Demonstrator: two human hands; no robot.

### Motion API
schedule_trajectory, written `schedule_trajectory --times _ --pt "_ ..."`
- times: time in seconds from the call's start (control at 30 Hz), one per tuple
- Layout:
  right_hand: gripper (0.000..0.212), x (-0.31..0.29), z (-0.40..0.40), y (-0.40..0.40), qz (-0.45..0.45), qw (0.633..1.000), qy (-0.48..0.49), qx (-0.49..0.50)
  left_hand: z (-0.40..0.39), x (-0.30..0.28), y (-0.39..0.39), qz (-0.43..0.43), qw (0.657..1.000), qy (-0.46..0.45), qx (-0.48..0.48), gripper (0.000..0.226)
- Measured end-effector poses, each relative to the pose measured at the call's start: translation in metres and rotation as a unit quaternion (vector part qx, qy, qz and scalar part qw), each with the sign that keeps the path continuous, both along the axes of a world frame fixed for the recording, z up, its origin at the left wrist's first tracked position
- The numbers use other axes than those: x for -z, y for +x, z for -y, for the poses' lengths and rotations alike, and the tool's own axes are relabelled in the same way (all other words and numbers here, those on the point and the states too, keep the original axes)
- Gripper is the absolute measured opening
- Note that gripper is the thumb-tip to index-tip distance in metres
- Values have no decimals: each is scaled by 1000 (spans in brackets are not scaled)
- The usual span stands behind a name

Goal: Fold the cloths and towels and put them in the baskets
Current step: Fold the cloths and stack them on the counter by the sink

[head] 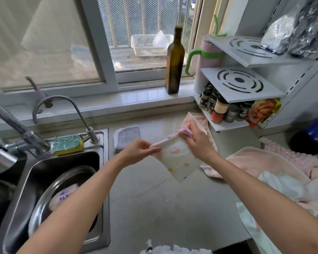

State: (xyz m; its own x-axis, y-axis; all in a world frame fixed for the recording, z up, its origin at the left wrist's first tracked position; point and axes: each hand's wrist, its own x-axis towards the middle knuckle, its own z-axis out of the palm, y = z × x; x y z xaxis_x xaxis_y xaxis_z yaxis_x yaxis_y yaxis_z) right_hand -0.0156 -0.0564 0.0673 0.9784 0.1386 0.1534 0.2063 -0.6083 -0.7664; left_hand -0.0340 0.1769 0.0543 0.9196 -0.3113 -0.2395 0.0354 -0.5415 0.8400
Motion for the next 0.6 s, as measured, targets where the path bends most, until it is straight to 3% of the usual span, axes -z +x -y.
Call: schedule_trajectory --times 0.1,0.17,0.23,0.33,0.43,0.57,0.6 --pt "25 11 -7 -3 -27 998 52 25 -3 -8 12 -18 999 -6 -38 43" --pt "24 9 -18 1 -64 991 107 56 7 -14 17 -58 987 -96 -112 25" --pt "25 8 -28 11 -99 981 134 96 21 -13 20 -105 952 -194 -212 16" --pt "26 10 -40 27 -167 957 177 157 32 1 20 -185 885 -306 -299 60" --pt "32 11 -43 38 -257 932 171 188 43 5 6 -181 894 -278 -301 51" --pt "31 6 -43 38 -389 869 260 159 41 18 3 -121 893 -236 -363 53" --pt "40 7 -44 37 -401 865 258 153 40 17 3 -109 893 -227 -373 51"
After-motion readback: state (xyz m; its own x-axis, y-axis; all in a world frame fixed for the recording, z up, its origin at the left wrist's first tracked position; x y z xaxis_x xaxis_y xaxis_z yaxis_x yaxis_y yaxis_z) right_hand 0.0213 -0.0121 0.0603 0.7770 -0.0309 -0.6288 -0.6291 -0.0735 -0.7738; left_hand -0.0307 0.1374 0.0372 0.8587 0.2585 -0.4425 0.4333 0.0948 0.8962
